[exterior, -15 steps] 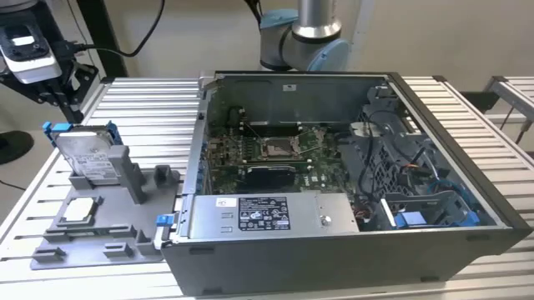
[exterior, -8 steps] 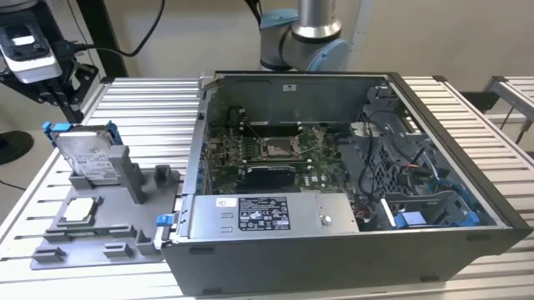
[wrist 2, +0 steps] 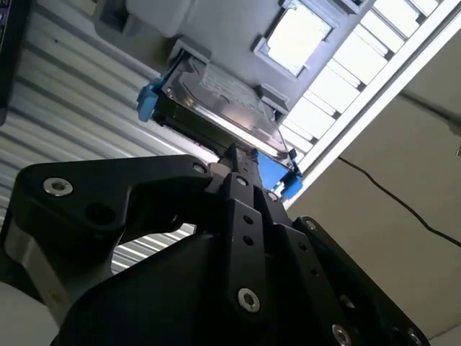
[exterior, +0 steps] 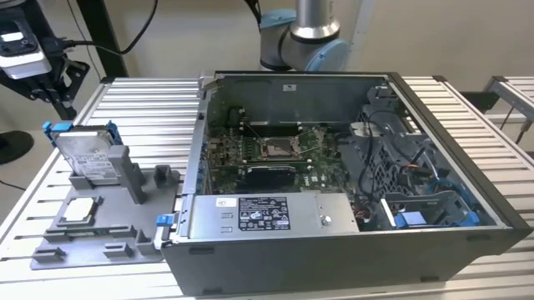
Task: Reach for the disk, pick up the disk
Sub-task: 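Reach for the disk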
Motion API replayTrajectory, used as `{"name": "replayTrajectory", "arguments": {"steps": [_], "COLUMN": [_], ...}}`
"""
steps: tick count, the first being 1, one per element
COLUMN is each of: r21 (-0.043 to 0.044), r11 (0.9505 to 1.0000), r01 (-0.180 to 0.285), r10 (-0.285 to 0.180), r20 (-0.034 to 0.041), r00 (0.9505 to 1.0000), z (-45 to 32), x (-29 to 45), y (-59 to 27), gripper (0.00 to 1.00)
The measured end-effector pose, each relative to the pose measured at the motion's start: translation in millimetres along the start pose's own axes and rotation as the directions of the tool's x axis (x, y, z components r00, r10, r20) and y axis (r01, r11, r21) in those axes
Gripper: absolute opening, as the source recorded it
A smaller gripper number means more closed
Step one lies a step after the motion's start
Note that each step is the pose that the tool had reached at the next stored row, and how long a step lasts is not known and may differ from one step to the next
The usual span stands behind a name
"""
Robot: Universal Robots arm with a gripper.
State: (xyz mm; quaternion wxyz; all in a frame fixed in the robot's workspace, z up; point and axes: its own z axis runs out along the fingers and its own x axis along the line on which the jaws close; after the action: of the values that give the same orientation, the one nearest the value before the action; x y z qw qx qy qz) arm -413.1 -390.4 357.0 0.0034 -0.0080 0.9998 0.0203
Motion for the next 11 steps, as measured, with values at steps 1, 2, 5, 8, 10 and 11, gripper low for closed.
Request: {"name": "replayTrajectory", "arguments": {"steps": [1, 2, 5, 8, 10, 11], "r21": [0.0, -0.0001, 0.0001, 0.0001, 0.0001, 0.0001], "r11": [1.0, 1.0, 1.0, 1.0, 1.0, 1.0], "r01": [0.0, 0.0, 0.0, 0.0, 0.0, 0.0], "r10": [0.0, 0.0, 0.0, 0.0, 0.0, 0.0], "r20": [0.0016, 0.0028, 0.0041, 0.0044, 0.0044, 0.0044], "r00": [1.0, 1.0, 1.0, 1.0, 1.0, 1.0], "z": [0.0, 0.1, -0.1, 0.0, 0.0, 0.0], "x": [2.9, 6.0, 14.9, 21.7, 25.5, 27.3], "y": [0.0, 0.1, 0.3, 0.4, 0.4, 0.4], "gripper": [0.0, 0.0, 0.0, 0.0, 0.0, 0.0]}}
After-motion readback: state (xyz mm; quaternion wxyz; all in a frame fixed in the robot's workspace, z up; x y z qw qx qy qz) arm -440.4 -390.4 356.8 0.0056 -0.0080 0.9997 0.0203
